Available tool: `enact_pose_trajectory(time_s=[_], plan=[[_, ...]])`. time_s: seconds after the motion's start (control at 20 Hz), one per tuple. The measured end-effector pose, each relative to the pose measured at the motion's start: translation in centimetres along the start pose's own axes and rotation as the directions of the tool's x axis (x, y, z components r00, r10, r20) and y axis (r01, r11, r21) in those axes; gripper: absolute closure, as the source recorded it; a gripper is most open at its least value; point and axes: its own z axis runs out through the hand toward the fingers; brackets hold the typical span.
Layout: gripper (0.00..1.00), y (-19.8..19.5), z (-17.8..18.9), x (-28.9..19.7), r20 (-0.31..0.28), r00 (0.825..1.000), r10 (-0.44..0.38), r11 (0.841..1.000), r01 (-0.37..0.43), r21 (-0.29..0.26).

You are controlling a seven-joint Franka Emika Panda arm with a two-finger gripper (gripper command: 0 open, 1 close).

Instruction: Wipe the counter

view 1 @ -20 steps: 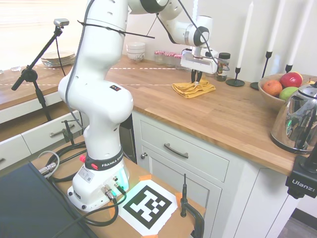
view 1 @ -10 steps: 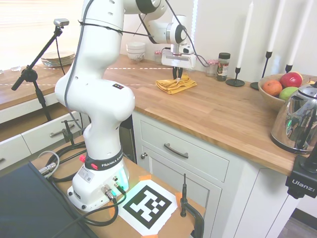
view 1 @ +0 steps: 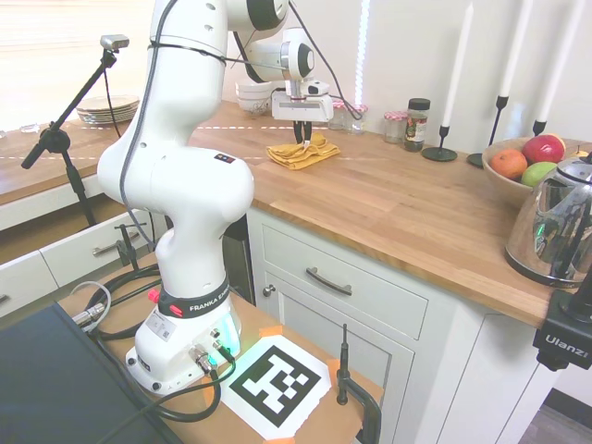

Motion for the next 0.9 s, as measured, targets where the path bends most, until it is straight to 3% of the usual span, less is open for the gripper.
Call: enact_pose_trajectory(time_s=[0.3,0.35,0.9], plan=[[1.00,-1.6,-0.2,-1.4,-0.015,1.000,-0.016,1.000,0.016,-0.020],[0.00,-1.7,-0.2,-1.5,-0.012,1.000,-0.013,1.000,0.013,-0.023],[0.00,-2.4,-0.3,-2.1,-0.005,1.000,-0.014,0.999,0.014,-0.032]])
